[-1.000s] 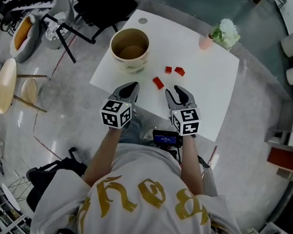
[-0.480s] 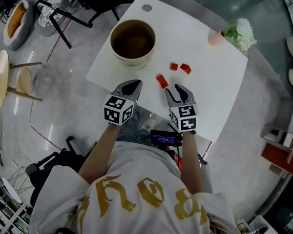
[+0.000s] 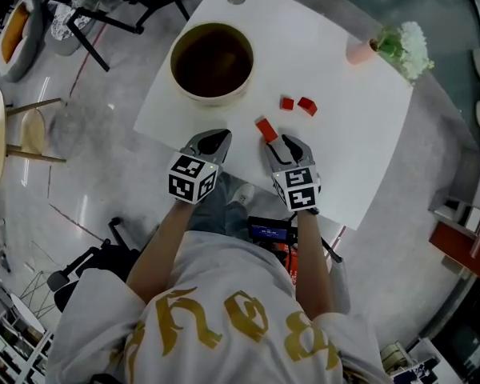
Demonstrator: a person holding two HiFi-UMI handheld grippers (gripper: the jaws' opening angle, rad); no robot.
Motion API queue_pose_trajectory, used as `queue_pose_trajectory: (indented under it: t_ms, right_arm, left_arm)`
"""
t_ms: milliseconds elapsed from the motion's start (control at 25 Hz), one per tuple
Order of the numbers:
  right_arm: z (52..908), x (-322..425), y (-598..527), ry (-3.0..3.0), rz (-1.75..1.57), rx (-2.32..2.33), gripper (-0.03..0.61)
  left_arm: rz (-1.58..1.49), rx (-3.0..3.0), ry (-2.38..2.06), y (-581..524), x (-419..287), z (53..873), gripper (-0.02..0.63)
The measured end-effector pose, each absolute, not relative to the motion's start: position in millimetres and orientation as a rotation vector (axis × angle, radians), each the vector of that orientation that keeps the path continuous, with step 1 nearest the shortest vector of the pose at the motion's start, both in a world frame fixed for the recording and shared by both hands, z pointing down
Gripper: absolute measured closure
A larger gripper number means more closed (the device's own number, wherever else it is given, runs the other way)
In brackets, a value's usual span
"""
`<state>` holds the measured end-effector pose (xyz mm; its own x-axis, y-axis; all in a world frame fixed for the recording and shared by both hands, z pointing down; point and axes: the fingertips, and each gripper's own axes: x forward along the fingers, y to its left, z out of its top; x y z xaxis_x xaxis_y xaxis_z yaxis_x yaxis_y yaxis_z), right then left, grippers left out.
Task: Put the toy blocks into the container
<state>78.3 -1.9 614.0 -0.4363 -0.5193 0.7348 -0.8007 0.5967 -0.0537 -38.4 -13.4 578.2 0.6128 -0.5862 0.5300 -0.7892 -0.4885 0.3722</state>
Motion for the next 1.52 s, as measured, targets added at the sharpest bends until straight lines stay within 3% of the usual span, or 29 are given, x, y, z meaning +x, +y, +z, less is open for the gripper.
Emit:
queue_pose_trajectory:
  t_ms: [1000, 1520]
  right_arm:
    - [645, 61, -19, -2.095, 0.516, 1.101, 0.403]
    - [629, 65, -19, -2.128, 0.687, 1.249, 0.405]
  left_arm:
    - [0.46, 2.182, -1.059, -15, -60, 603, 0.612]
    - [0.346, 2.235, -1.073, -19, -64, 578, 0.612]
